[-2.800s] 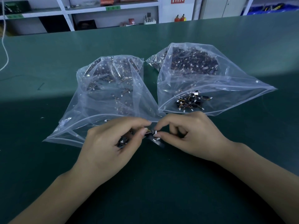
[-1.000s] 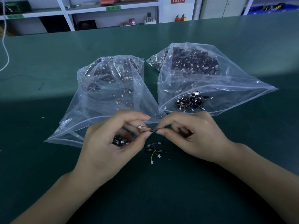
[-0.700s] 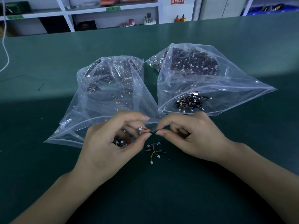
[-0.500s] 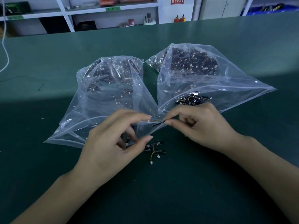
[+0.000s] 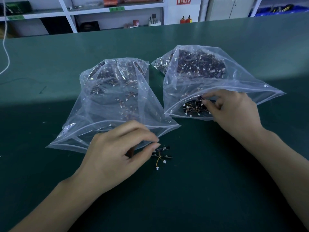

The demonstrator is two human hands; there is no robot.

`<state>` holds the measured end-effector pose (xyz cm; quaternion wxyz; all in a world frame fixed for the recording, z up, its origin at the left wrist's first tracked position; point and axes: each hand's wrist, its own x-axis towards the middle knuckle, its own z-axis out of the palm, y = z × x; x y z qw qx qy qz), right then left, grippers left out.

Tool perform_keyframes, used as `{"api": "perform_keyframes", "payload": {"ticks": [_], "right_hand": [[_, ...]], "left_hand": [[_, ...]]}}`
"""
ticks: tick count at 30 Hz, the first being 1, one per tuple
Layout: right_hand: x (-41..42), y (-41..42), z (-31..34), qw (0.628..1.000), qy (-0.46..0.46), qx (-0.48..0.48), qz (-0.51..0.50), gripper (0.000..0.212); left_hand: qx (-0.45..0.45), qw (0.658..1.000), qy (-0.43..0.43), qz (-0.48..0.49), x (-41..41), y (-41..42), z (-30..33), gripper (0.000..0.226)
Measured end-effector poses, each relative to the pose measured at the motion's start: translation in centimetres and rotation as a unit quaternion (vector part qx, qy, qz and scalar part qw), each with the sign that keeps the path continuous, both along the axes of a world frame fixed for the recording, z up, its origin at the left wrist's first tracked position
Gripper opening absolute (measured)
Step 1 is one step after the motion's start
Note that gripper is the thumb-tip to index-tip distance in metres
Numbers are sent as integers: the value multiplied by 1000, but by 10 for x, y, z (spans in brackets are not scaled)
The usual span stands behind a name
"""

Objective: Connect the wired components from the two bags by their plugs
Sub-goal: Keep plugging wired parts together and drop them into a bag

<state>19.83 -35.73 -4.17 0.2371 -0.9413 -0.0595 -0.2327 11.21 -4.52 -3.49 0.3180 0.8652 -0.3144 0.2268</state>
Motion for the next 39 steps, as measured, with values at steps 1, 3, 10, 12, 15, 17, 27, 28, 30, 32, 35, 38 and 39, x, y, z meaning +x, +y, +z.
{"api": "perform_keyframes", "payload": {"ticks": [1, 3, 10, 12, 15, 17, 27, 28, 30, 32, 35, 38, 39], "right_hand": [[0, 0, 0, 1000, 1, -4, -10, 7], [-1, 2, 1, 1000, 3, -10, -29, 24], [-13, 17, 4, 998, -35, 38, 21, 23], [-15, 19, 5, 997, -46, 46, 35, 15], [-16, 21, 5, 995, -62, 54, 53, 16], [-18, 23, 5, 993, -74, 57, 76, 15], [-37, 41, 10, 958, -91, 74, 261, 17], [-40, 45, 10, 952, -81, 62, 288, 19], [-48, 52, 10, 941, -53, 42, 332, 25], [-55, 57, 12, 929, -9, 27, 368, 32], [-59, 61, 13, 908, 49, 25, 416, 38], [-58, 62, 8, 906, 68, 61, 413, 27], [-57, 63, 6, 911, 58, 68, 402, 26]], "left_hand": [[11, 1000, -1, 6, 0, 0, 1, 8], [44, 999, -6, 19, -2, 0, 3, 12], [163, 986, 9, 23, -2, 5, 8, 19], [183, 983, 25, 15, -1, 8, 8, 19], [194, 980, 36, 3, 1, 10, 9, 13], [190, 981, 36, -6, 1, 9, 9, 2], [92, 994, 54, 1, -4, 1, 7, 6], [75, 995, 59, -3, -4, 0, 7, 6], [40, 997, 69, -5, -5, -2, 6, 6], [0, 997, 82, -2, -5, -4, 4, 7], [-37, 994, 101, 6, -5, -4, 2, 10], [-65, 992, 111, 4, -5, -6, 3, 11], [-79, 990, 117, -1, -5, -7, 4, 10]]}}
